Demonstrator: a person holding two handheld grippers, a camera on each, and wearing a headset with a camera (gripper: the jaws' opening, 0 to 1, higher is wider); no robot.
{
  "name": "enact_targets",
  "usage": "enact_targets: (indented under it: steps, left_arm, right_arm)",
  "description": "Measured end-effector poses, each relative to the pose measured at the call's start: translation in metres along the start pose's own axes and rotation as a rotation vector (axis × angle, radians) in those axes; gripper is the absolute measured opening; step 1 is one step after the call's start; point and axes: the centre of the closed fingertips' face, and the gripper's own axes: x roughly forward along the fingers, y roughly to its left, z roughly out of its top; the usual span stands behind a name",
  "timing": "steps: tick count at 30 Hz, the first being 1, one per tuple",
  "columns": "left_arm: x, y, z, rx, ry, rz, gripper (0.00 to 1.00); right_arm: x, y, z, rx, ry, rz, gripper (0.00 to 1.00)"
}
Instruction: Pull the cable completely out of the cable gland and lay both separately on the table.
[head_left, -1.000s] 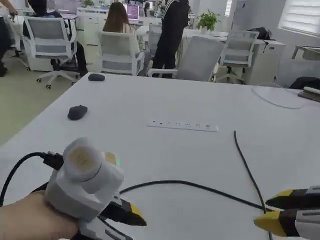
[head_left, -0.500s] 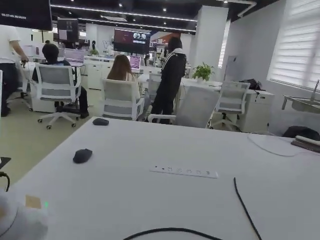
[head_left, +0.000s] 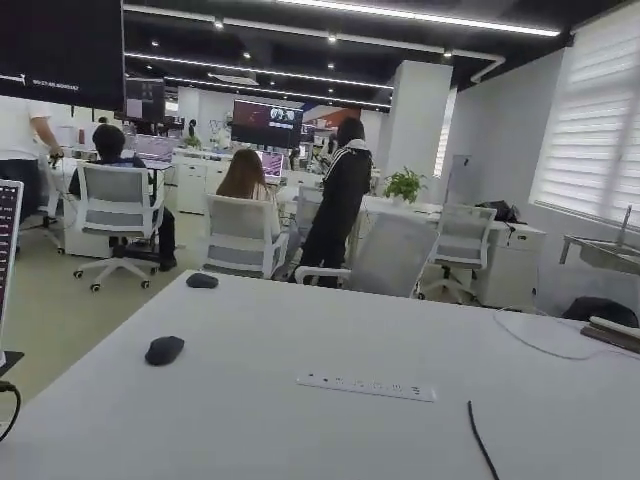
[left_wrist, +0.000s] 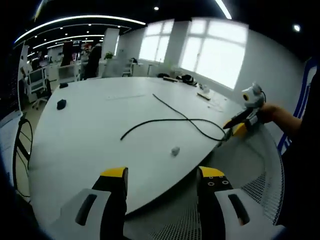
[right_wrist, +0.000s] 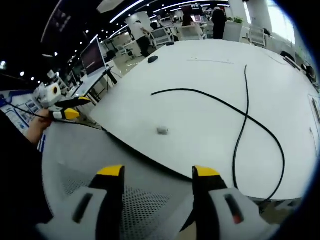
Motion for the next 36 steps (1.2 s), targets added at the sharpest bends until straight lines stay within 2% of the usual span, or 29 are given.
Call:
enact_targets:
  steps: [2,6,13,17,21,23,26,28,31,34,36]
  left_arm:
    - [0.001,0.003,0.001,-0.017,-0.024,0.006,0.56]
    - [0.003,0.003,0.0,-0.033,-0.03,0.009,0.56]
    - [0.007,0.003,0.001,-0.032,-0.022,0.016,0.56]
    - [0.01,0.004,-0.002,-0.037,-0.001,0.019,0.55]
    - [0.011,0.006,-0.002,-0.044,-0.004,0.027,0.55]
    - [0.014,0.01,-0.005,-0.047,-0.001,0.043,0.54]
    - [0.017,0.016,-0.01,-0.02,0.025,0.078,0.54]
    - [0.016,0.021,-0.01,-0.028,0.013,0.096,0.54]
    - [0.016,0.026,-0.007,-0.059,-0.018,0.104,0.54]
    - [0.021,0.032,-0.01,-0.066,-0.009,0.115,0.53]
    - [0.021,0.033,-0.01,-0.057,-0.005,0.12,0.52]
  right_arm:
    - [0.0,0.002,0.0,-0.002,0.011,-0.003,0.56]
    - [-0.004,0.005,-0.001,-0.024,0.021,0.002,0.58]
    - [-0.002,0.002,-0.008,0.002,0.034,0.02,0.57]
    - [0.0,0.002,-0.008,0.006,0.043,0.033,0.57]
    - [0.006,-0.001,-0.008,0.009,0.061,0.038,0.57]
    - [0.009,-0.002,-0.01,0.013,0.075,0.036,0.57]
    - [0.016,0.002,-0.014,0.006,0.104,0.039,0.57]
    - [0.019,0.003,-0.013,0.003,0.107,0.038,0.57]
    - [0.023,0.0,-0.018,-0.012,0.162,0.033,0.57]
    - [0.026,-0.004,-0.019,-0.009,0.18,0.029,0.57]
    - [0.026,-0.007,-0.018,-0.008,0.186,0.023,0.57]
